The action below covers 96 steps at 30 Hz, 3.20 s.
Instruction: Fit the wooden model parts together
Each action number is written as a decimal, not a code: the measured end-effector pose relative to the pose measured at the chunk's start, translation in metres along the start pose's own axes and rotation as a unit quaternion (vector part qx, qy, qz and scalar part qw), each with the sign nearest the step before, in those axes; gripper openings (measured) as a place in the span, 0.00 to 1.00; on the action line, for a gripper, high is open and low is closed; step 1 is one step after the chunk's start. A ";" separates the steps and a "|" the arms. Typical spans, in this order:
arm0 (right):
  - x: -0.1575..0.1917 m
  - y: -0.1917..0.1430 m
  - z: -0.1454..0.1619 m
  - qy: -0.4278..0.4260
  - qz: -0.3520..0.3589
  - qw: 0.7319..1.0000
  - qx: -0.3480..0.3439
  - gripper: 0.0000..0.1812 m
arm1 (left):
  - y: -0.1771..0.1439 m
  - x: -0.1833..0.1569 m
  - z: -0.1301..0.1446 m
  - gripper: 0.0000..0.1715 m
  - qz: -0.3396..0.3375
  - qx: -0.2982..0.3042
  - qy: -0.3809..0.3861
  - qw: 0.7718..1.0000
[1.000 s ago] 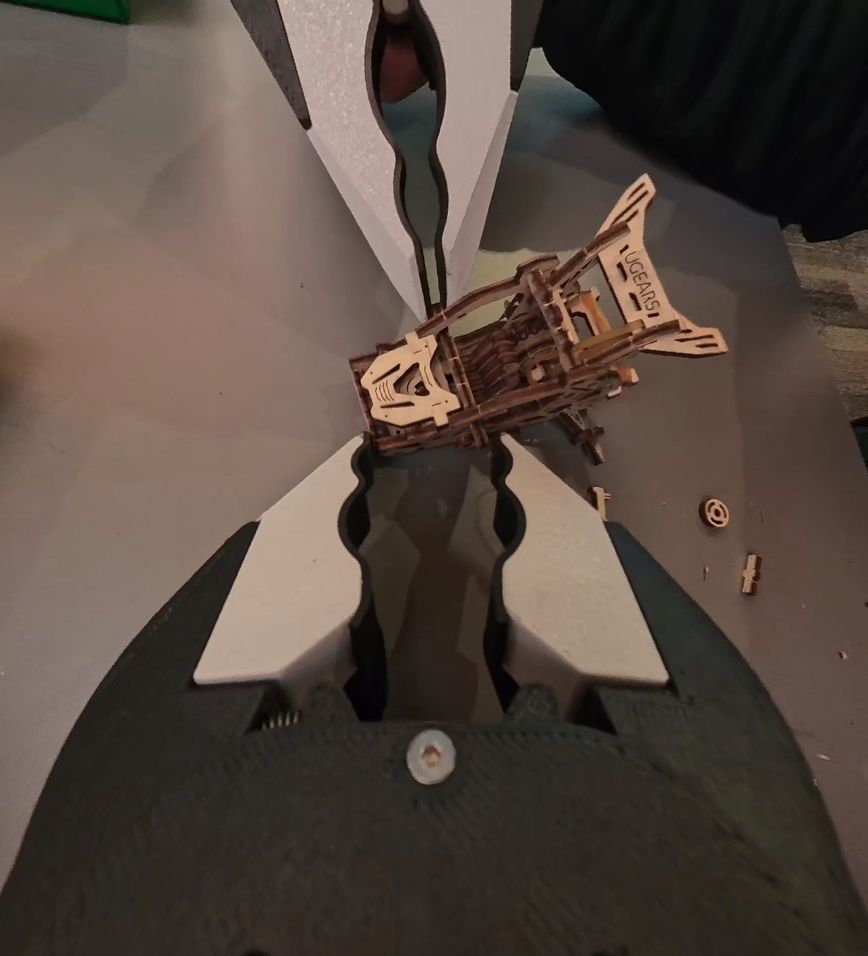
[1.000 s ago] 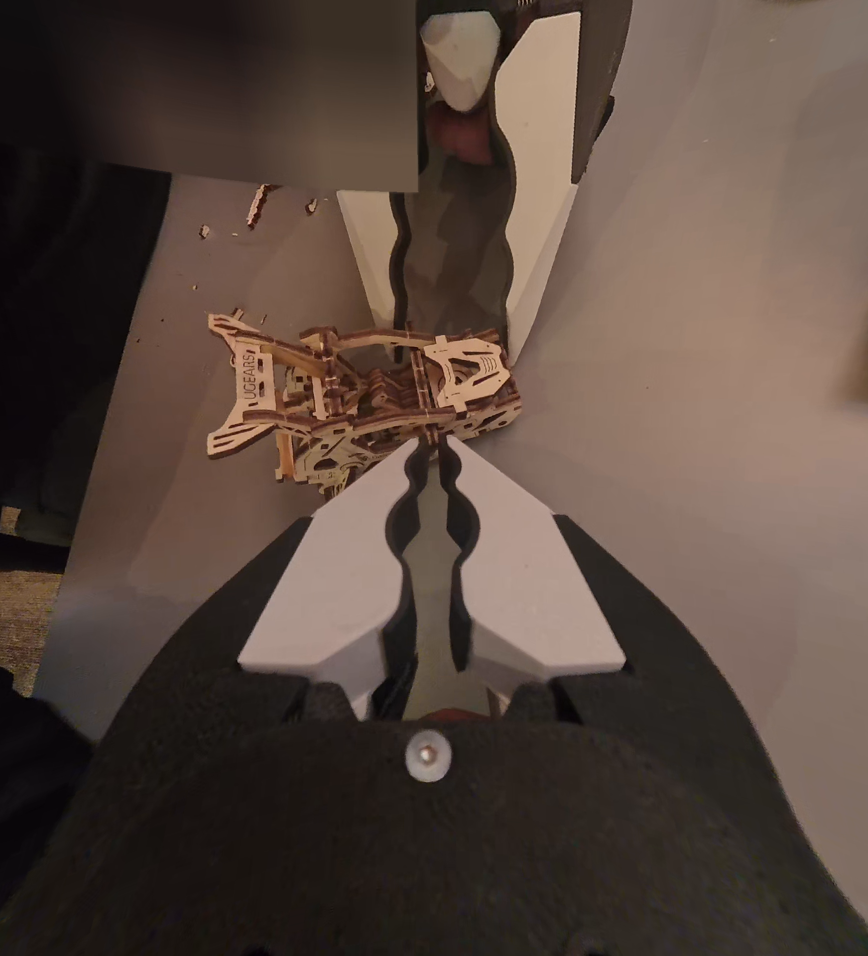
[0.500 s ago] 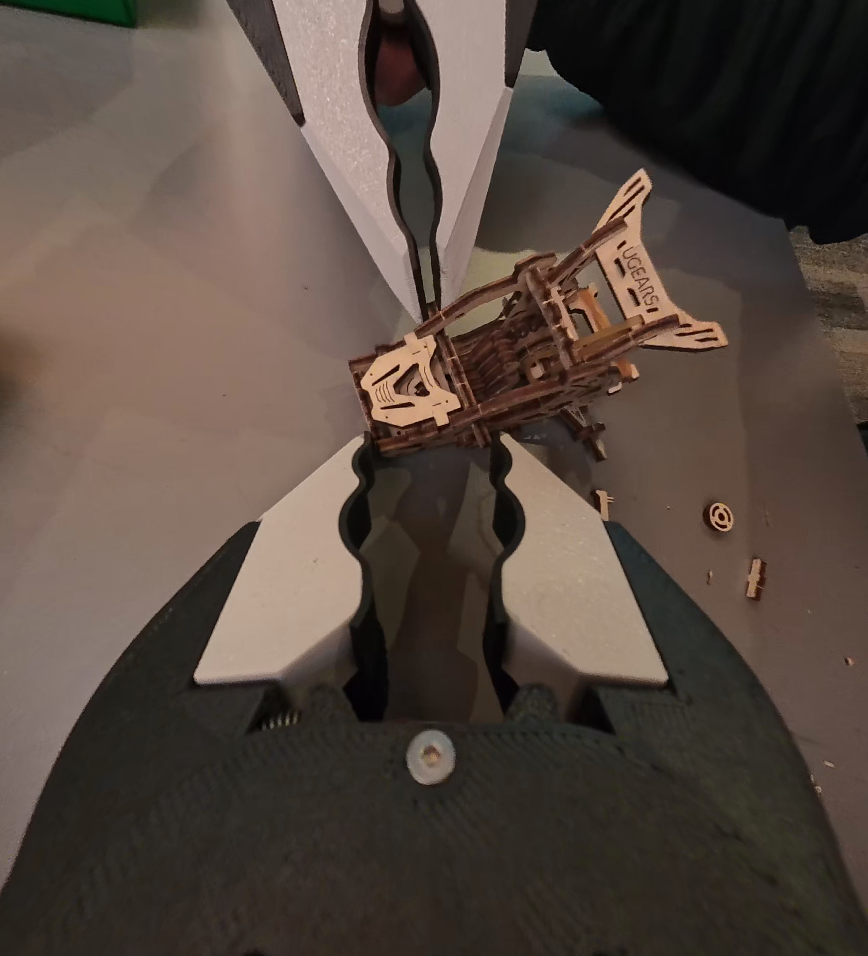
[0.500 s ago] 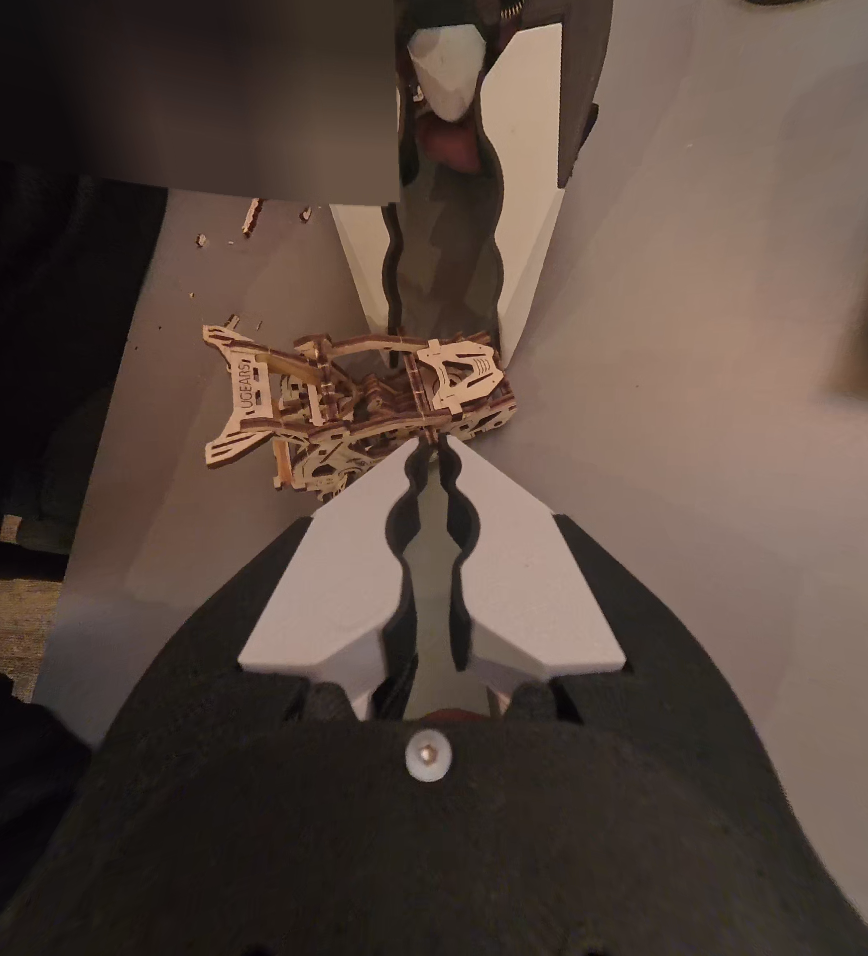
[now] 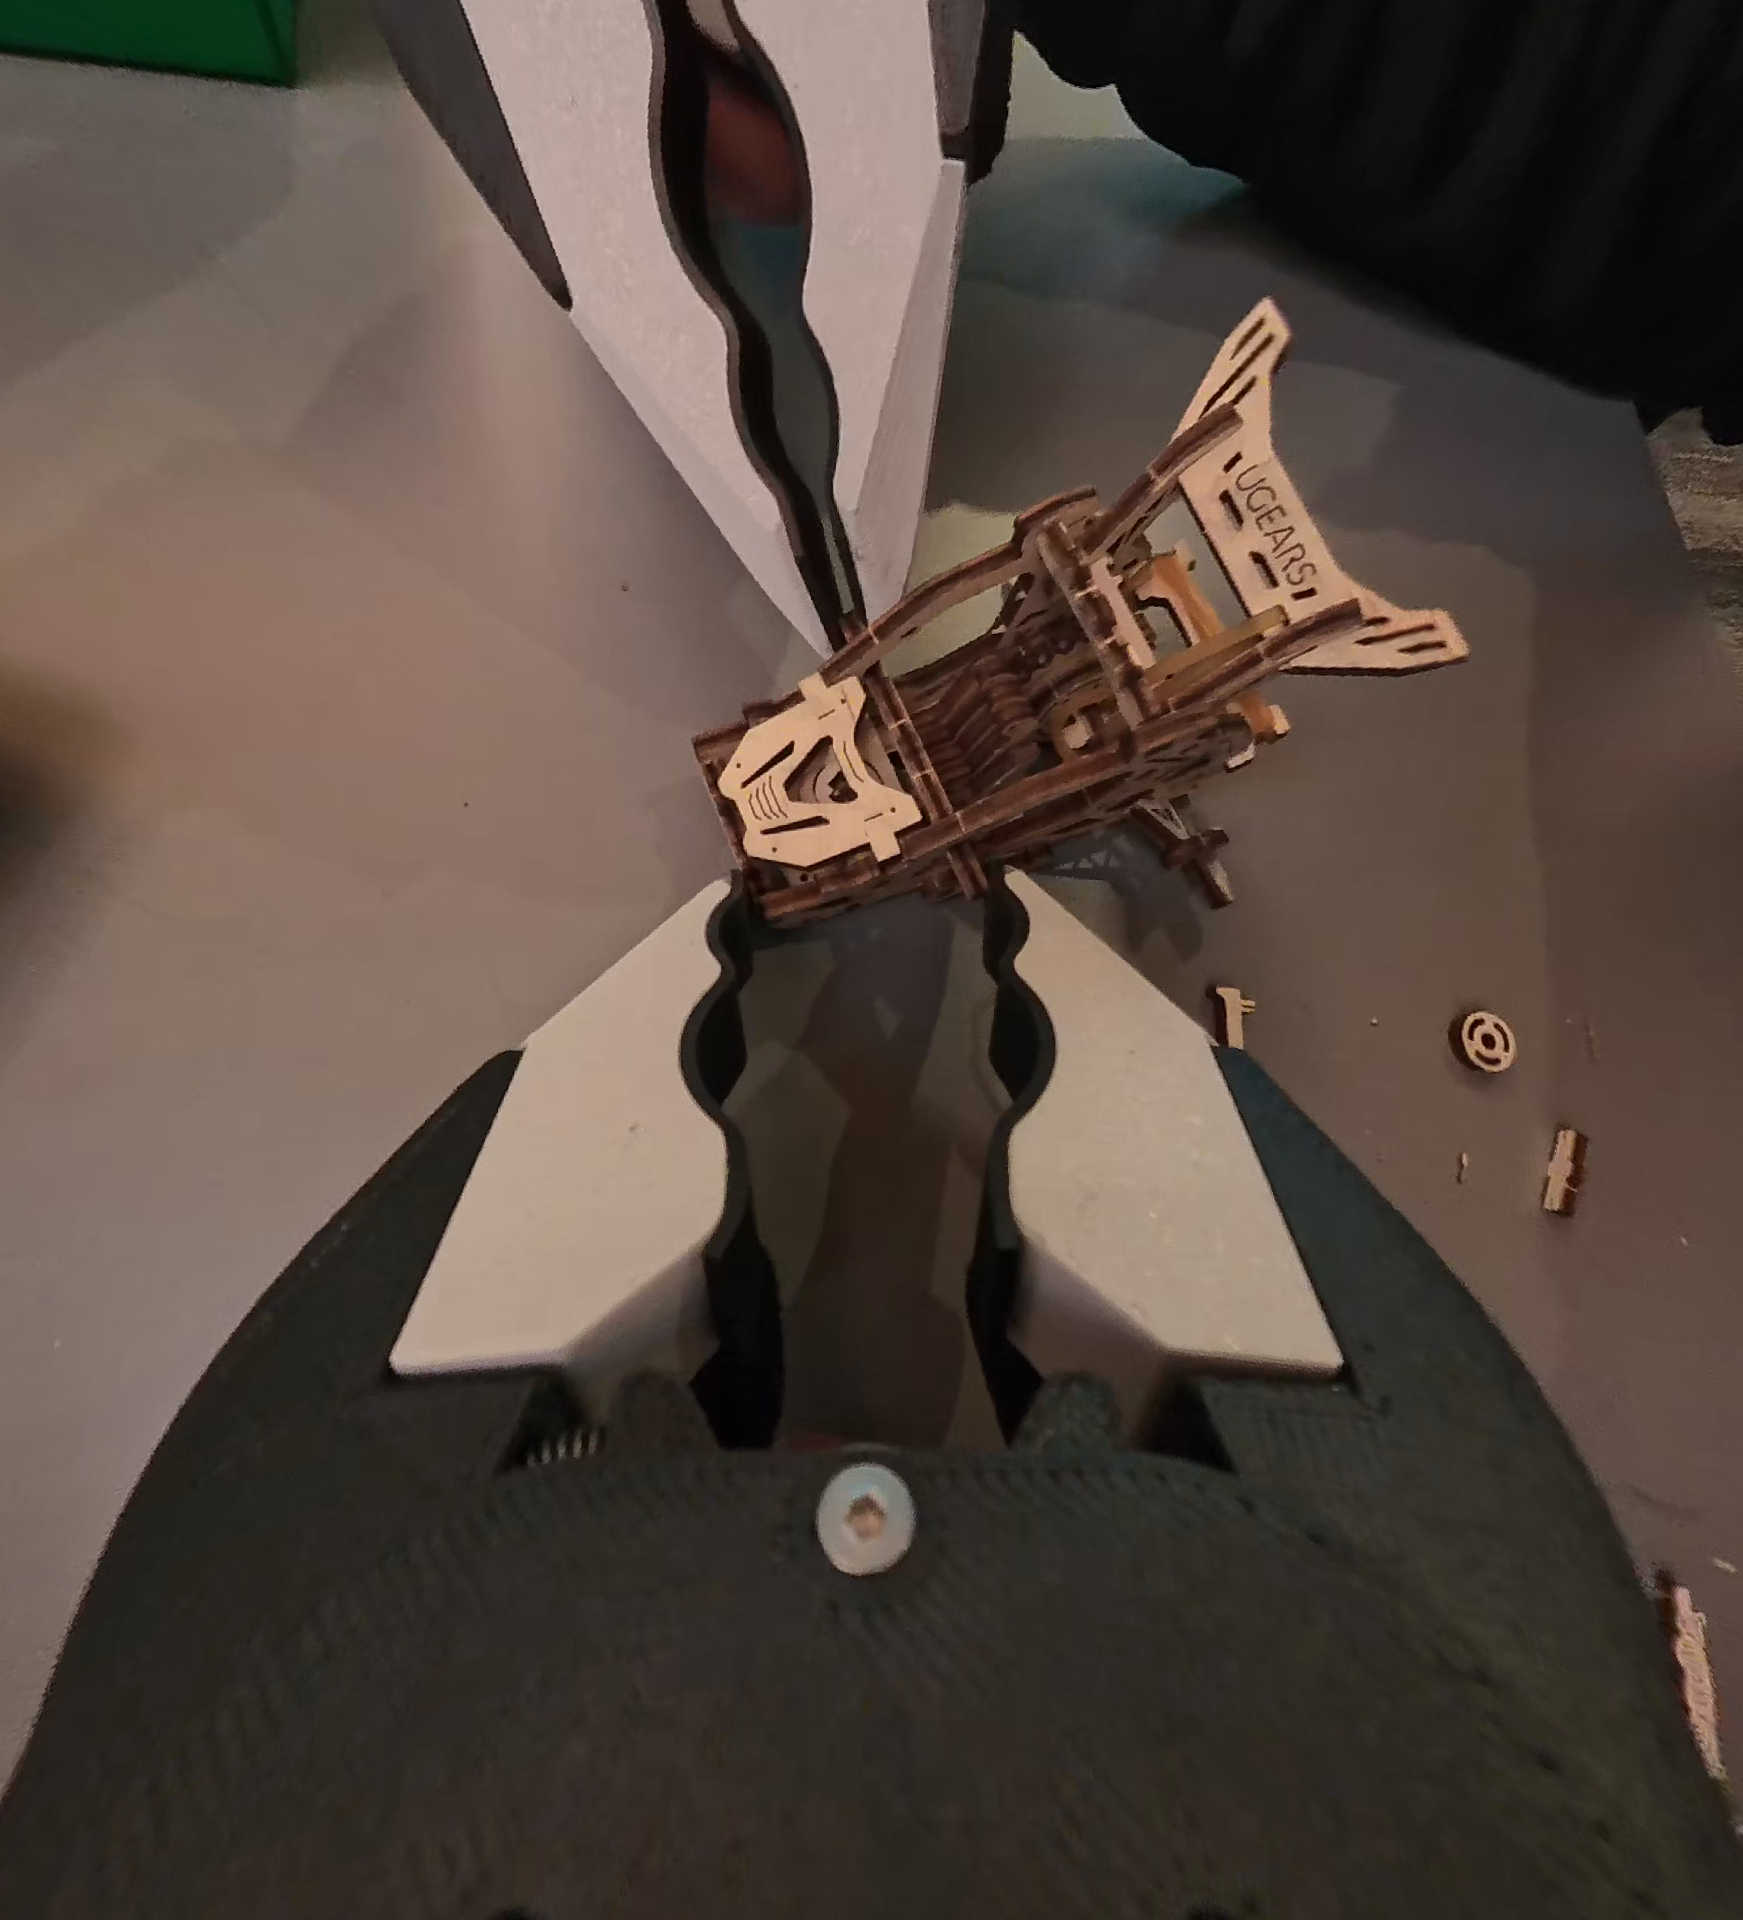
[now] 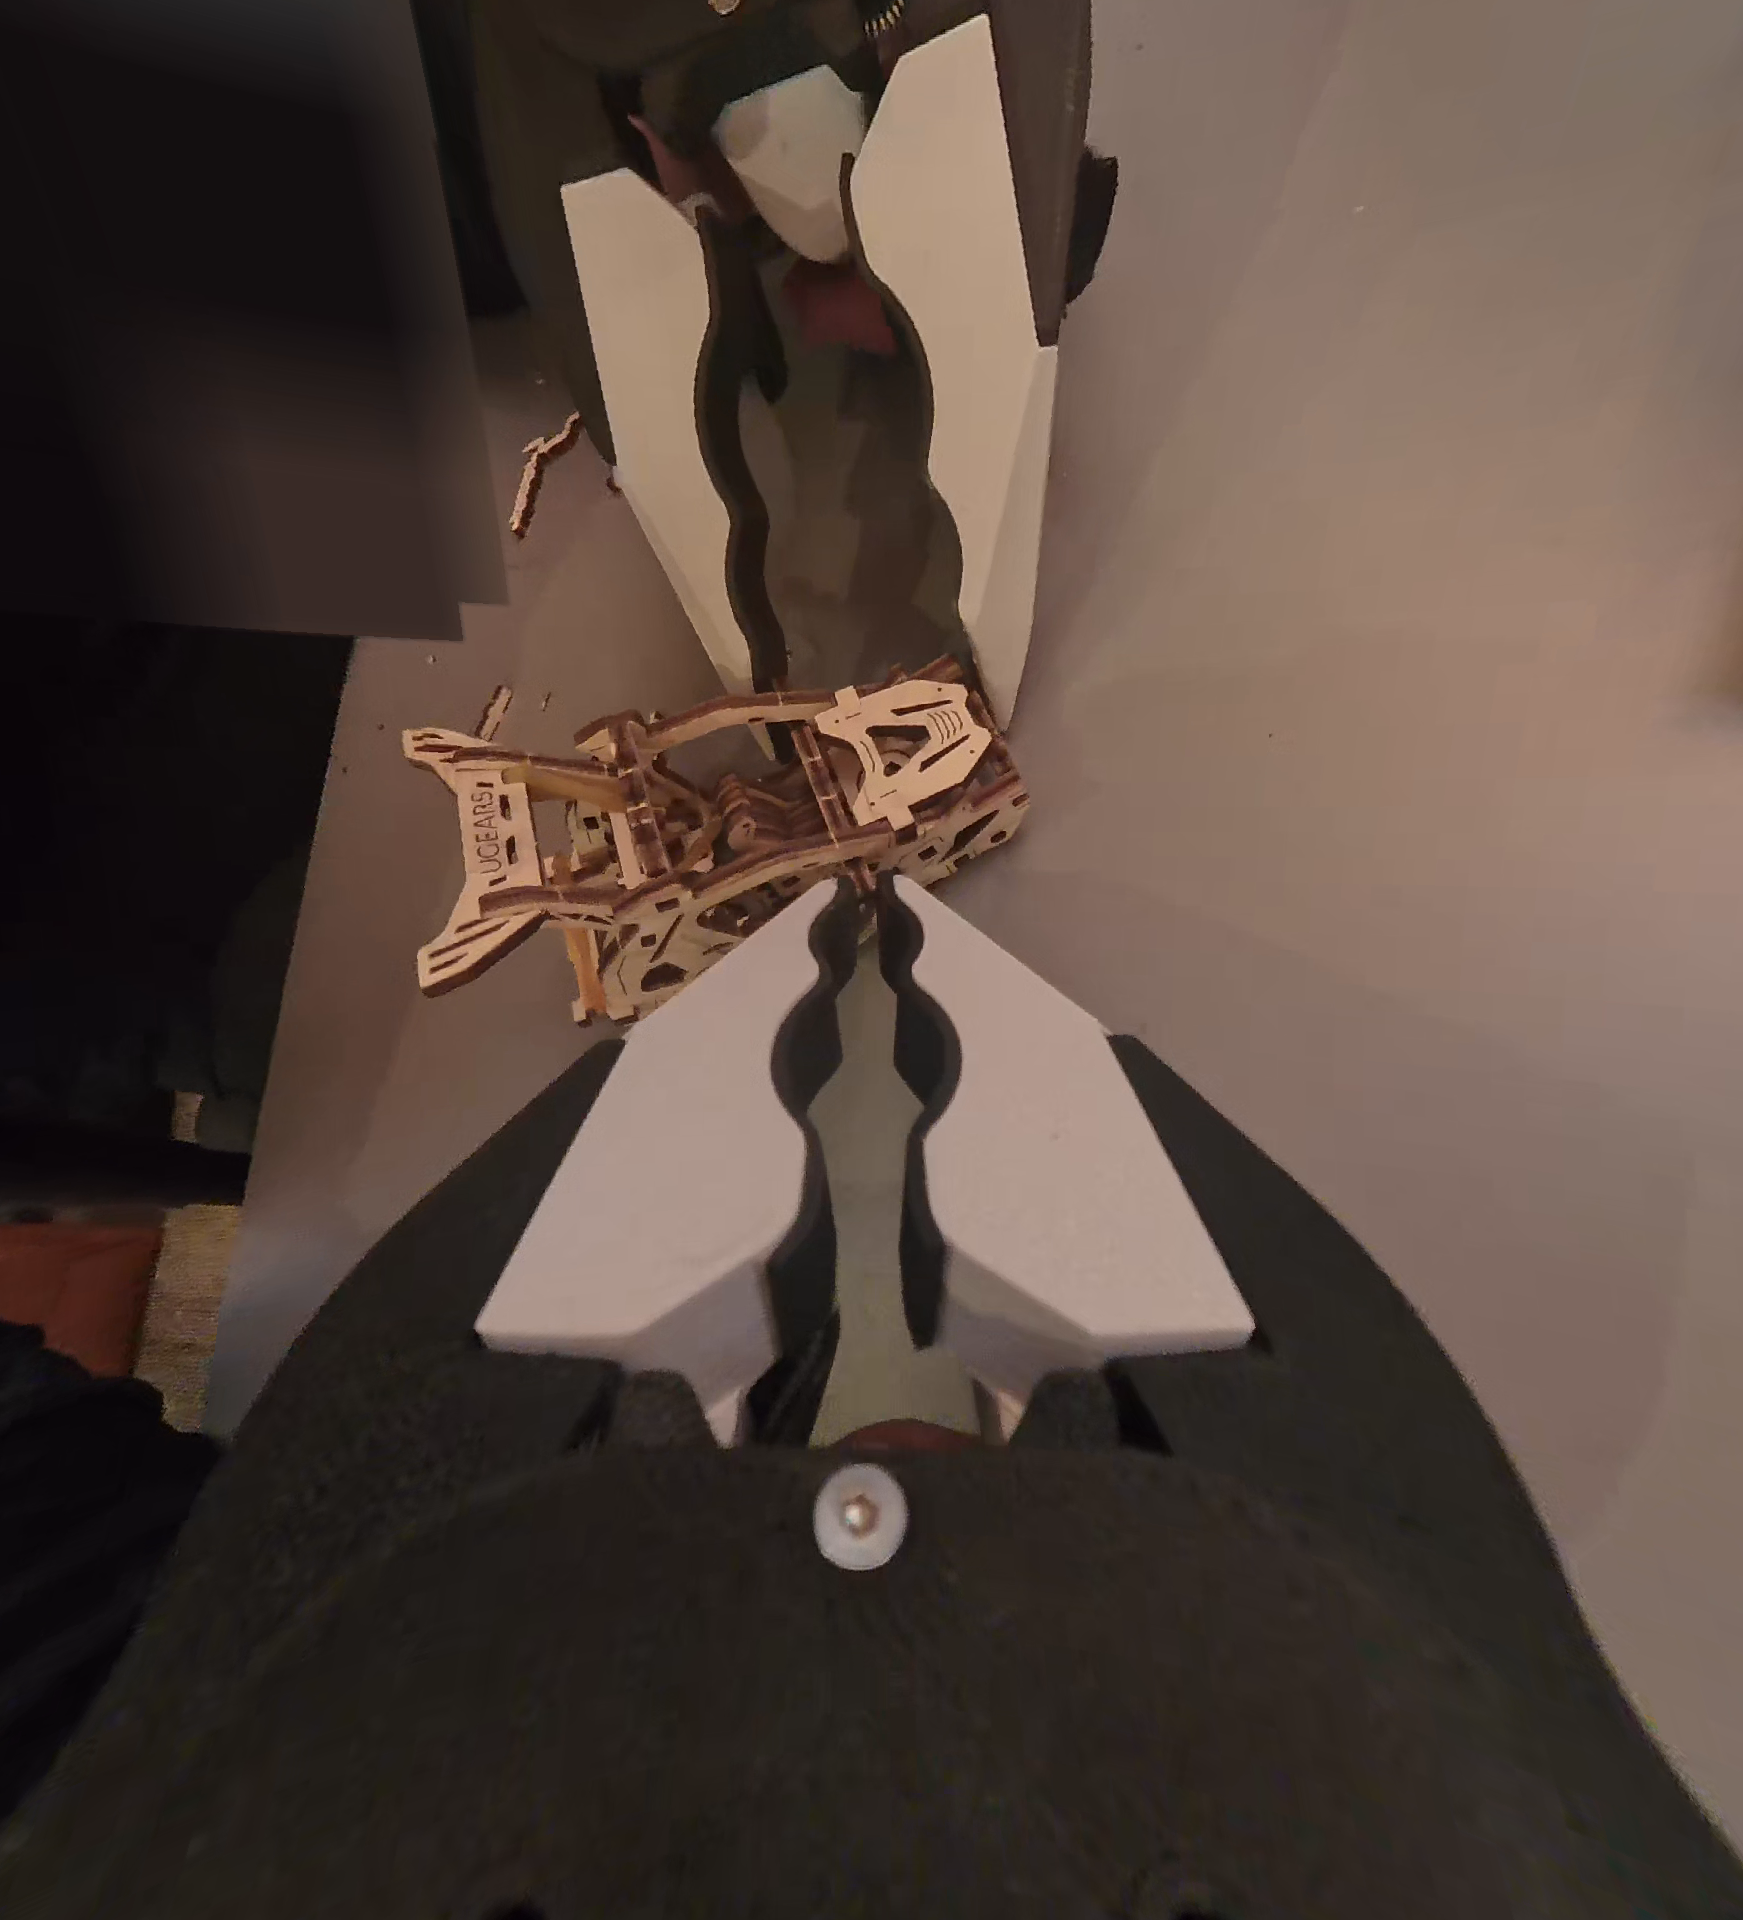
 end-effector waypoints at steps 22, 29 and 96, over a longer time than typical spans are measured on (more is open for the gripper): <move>-0.010 0.005 0.001 0.098 -0.041 0.994 -0.008 0.01 | -0.001 0.000 0.000 0.25 -0.012 0.000 0.005 1.000; -0.008 0.005 0.000 0.064 -0.034 0.997 -0.018 0.01 | -0.002 0.002 0.002 0.25 -0.010 0.000 0.003 1.000; -0.021 0.002 -0.003 0.145 -0.022 0.988 -0.056 0.01 | -0.006 0.010 0.003 0.25 -0.052 -0.001 -0.010 0.999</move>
Point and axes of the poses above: each gripper's, where its closed fingertips meet, y out along the fingers, z out of its underside, x = y × z across the jaws, the point moved 10 cm from there along -y, back along the fingers, and after that the axes turned 2 degrees about y, right-handed, at the moved point
